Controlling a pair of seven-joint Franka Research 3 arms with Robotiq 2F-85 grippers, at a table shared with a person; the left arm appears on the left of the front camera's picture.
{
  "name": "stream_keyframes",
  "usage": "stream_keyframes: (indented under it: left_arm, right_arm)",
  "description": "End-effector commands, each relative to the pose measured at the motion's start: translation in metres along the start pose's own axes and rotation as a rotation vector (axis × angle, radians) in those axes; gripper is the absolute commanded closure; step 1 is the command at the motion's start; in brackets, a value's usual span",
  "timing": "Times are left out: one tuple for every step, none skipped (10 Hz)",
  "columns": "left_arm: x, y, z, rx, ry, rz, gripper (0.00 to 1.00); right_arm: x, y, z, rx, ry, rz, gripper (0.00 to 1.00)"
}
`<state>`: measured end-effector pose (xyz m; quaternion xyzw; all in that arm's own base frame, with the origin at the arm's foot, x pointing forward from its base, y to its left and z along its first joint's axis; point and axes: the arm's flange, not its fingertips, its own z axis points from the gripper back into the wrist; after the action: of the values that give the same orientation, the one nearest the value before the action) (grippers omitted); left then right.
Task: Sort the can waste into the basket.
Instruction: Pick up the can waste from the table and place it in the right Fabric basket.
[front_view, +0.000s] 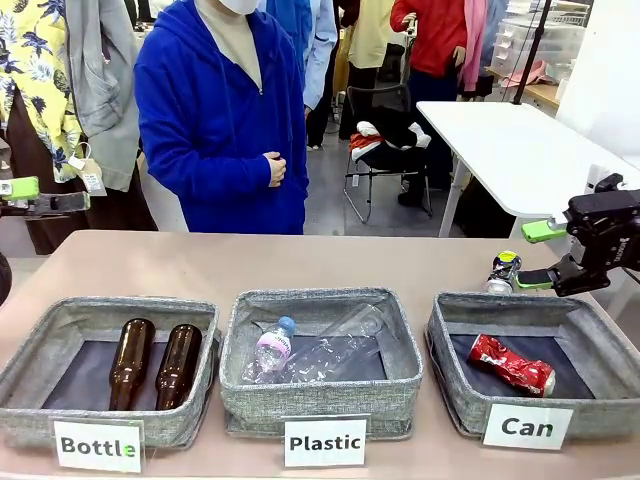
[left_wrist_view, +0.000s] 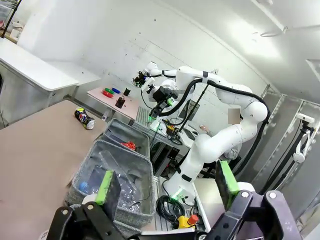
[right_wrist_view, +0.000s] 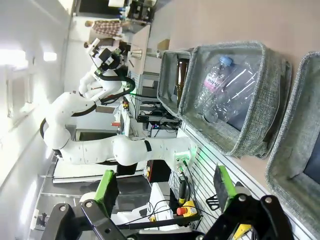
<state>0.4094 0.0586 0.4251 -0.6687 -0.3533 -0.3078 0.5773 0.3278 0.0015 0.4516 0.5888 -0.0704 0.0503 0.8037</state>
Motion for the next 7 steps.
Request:
stream_keyframes:
  left_arm:
    - [-0.0004,-0.0027,-0.0001,0.004,0.013,0.01,0.0]
    - [-0.0004,-0.0027,-0.0001,0.004,0.013,0.01,0.0]
    - [-0.0004,-0.0027,-0.0001,0.004,0.013,0.01,0.0]
    - [-0.0004,-0.0027,-0.0001,0.004,0.013,0.01,0.0]
    - [-0.0004,-0.0027,-0.0001,0.004,0.013,0.01,0.0]
    - [-0.0004,-0.0027,-0.0001,0.004,0.013,0.01,0.0]
    - [-0.0004,-0.0027,-0.0001,0.004,0.013,0.01,0.0]
  right_arm:
    - [-0.0006,-0.0006,0.002,-0.017,-0.004,0.011,0.0]
    - [-0.0006,-0.0006,0.002,-0.017,-0.004,0.011,0.0]
    - [-0.0006,-0.0006,0.002,-0.017,-0.004,0.011,0.0]
    - [-0.0006,-0.0006,0.002,-0.017,-0.004,0.011,0.0]
    - [-0.0006,-0.0006,0.002,-0.017,-0.004,0.011,0.0]
    - [-0.0006,-0.0006,0.002,-0.017,-0.004,0.011,0.0]
    - [-0.0006,-0.0006,0.002,-0.017,-0.004,0.011,0.0]
